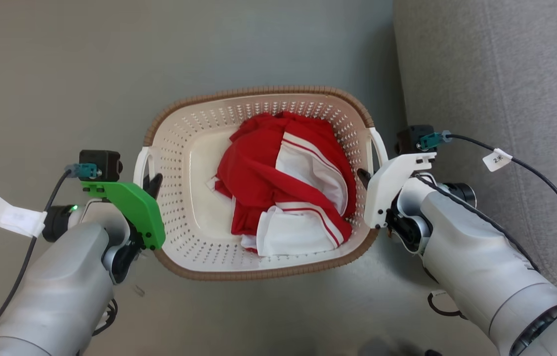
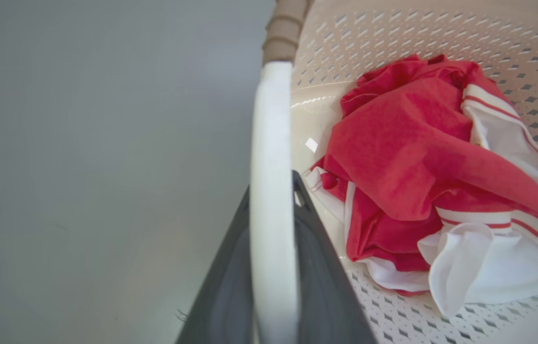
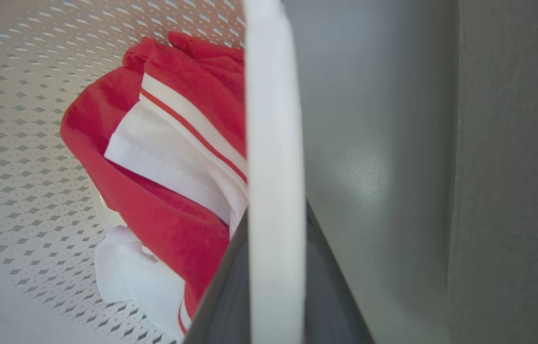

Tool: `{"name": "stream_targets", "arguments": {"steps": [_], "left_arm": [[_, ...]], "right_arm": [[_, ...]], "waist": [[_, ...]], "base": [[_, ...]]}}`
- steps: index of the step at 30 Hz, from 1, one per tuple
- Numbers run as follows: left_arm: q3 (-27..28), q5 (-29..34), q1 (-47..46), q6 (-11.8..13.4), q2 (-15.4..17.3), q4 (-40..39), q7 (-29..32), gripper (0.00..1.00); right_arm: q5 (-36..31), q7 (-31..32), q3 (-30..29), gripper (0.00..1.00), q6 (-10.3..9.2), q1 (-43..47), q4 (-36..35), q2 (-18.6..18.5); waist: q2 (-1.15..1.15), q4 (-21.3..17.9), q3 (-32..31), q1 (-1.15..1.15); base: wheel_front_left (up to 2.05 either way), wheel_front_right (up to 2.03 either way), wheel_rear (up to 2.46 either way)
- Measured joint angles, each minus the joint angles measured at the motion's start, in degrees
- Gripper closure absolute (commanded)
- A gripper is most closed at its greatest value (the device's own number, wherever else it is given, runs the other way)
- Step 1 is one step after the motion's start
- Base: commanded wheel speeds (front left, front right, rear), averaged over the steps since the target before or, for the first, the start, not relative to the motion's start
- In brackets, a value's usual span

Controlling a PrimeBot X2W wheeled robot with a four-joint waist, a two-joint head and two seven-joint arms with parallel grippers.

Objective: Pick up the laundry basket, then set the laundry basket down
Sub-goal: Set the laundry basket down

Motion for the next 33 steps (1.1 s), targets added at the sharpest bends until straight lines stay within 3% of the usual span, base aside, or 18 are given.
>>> {"name": "stream_targets", "arguments": {"steps": [14, 33], "left_arm": [[0.1, 0.8, -4.7, -0.2, 0.9, 0.7, -5.7, 1.00], [0.9, 0.8, -8.4, -0.3, 0.5, 1.9, -7.7, 1.00]], "right_arm": [[0.0, -5.7, 0.0, 1.00, -0.04, -3.6, -1.1, 0.1], [0.6, -8.7, 0.5, 1.00, -0.88, -6.3, -0.5, 0.1]], "waist": [[0.00, 0.5, 10.3, 0.00], [0.00, 1.3, 19.5, 0.00]], "base": [[0.00, 0.00, 0.00], [0.00, 0.00, 0.00]]}}
